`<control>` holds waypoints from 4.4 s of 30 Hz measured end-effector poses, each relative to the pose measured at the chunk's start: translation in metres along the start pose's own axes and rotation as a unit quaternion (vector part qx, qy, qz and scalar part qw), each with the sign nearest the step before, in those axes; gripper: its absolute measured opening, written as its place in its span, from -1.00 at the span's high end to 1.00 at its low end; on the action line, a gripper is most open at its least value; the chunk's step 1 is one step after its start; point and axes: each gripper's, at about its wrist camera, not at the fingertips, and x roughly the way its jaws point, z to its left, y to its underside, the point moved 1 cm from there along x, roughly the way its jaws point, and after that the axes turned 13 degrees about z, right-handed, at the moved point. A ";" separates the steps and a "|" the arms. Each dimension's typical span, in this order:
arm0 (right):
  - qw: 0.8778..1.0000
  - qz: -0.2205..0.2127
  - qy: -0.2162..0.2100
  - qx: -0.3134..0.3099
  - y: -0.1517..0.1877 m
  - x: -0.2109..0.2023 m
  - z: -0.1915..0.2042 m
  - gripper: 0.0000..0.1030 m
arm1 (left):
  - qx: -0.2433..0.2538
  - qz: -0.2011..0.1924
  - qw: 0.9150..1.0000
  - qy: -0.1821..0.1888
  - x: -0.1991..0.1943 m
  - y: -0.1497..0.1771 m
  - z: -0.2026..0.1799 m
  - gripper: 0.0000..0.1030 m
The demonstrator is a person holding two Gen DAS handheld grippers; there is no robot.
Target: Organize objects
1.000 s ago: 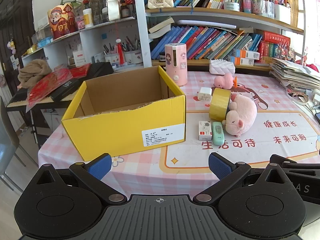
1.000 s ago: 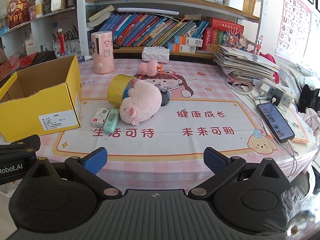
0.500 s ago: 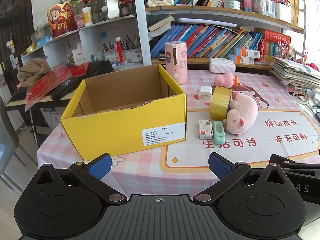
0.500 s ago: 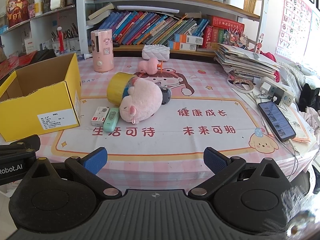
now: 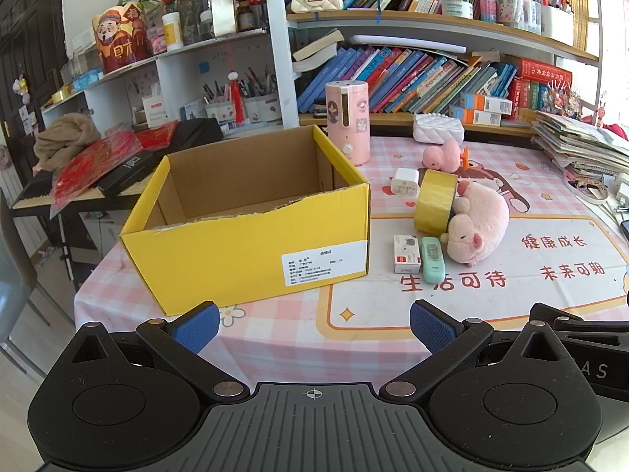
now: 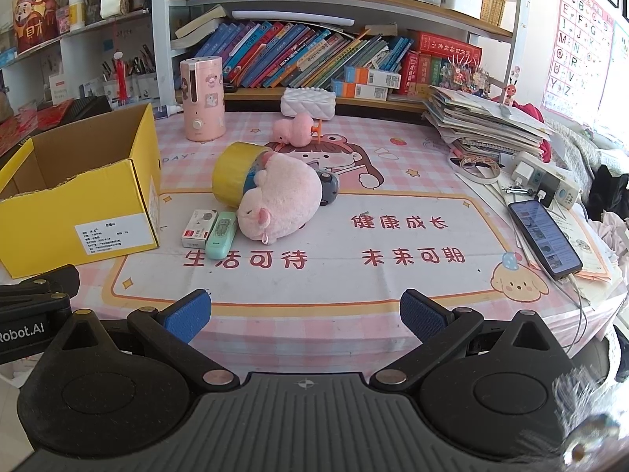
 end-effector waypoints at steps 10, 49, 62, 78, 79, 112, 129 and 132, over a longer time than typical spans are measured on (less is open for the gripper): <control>1.000 0.000 0.000 0.000 0.000 0.000 0.001 -1.00 | -0.002 0.001 1.000 0.001 0.004 0.000 0.004 -1.00; 1.000 -0.001 0.001 -0.001 0.001 -0.001 0.002 -1.00 | -0.010 0.001 1.000 -0.003 0.000 -0.001 0.005 -1.00; 1.000 0.000 0.001 -0.001 0.003 -0.002 0.001 -1.00 | -0.012 0.002 1.000 -0.002 0.000 -0.001 0.006 -1.00; 1.000 0.013 0.001 -0.020 -0.008 0.012 -0.007 -0.96 | -0.023 0.022 0.999 0.009 0.012 -0.007 -0.006 -1.00; 1.000 0.014 -0.001 -0.021 -0.010 0.014 -0.009 -0.96 | -0.023 0.023 0.999 0.010 0.014 -0.008 -0.008 -1.00; 0.992 0.029 -0.117 -0.049 -0.097 0.105 -0.051 -0.93 | -0.066 0.047 0.997 -0.017 0.060 -0.052 -0.055 -0.95; 0.971 0.101 -0.215 -0.008 -0.146 0.189 -0.045 -0.46 | -0.039 0.110 0.993 0.029 0.099 -0.063 -0.076 -0.09; 0.969 0.104 -0.222 -0.023 -0.150 0.182 -0.050 -0.24 | -0.029 0.112 0.992 0.040 0.110 -0.070 -0.085 0.11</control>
